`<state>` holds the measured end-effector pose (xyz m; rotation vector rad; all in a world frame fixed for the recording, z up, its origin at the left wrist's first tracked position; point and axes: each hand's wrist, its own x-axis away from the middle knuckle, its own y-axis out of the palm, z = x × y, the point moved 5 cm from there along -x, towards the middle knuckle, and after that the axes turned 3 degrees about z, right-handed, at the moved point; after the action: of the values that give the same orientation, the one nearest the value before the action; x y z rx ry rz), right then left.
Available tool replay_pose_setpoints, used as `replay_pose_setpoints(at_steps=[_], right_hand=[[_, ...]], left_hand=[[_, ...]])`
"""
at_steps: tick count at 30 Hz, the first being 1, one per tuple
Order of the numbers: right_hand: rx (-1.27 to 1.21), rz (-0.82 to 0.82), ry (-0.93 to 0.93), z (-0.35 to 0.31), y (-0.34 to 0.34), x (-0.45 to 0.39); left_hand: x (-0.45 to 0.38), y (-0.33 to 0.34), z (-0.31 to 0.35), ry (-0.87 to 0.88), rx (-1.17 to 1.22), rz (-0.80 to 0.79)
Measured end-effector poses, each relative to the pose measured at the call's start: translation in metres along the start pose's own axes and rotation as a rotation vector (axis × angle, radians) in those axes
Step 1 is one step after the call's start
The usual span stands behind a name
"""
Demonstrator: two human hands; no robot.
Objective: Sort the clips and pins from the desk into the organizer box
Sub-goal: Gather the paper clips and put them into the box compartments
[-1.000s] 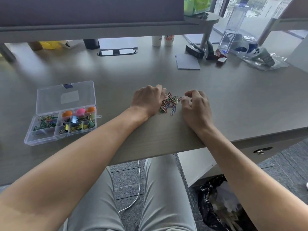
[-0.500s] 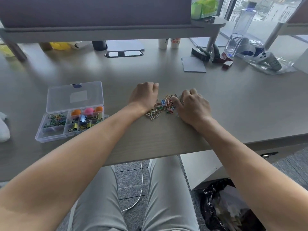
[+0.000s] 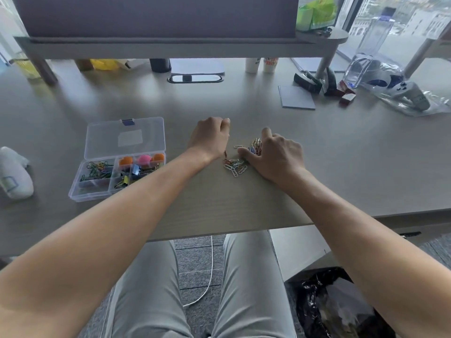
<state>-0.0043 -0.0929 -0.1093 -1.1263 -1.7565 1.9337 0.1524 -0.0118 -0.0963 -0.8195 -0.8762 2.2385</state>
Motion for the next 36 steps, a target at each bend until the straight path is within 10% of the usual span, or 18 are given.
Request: replay_pose_setpoints(at_steps=[12, 36], right_hand=[[0.042, -0.061, -0.178, -0.004, 0.002, -0.006], [-0.483, -0.207, 0.187, -0.062, -0.047, 0.042]], left_hand=[[0.008, 0.002, 0.004, 0.017, -0.010, -0.006], [0.069, -0.079, -0.018, 0.021, 0.051, 0.052]])
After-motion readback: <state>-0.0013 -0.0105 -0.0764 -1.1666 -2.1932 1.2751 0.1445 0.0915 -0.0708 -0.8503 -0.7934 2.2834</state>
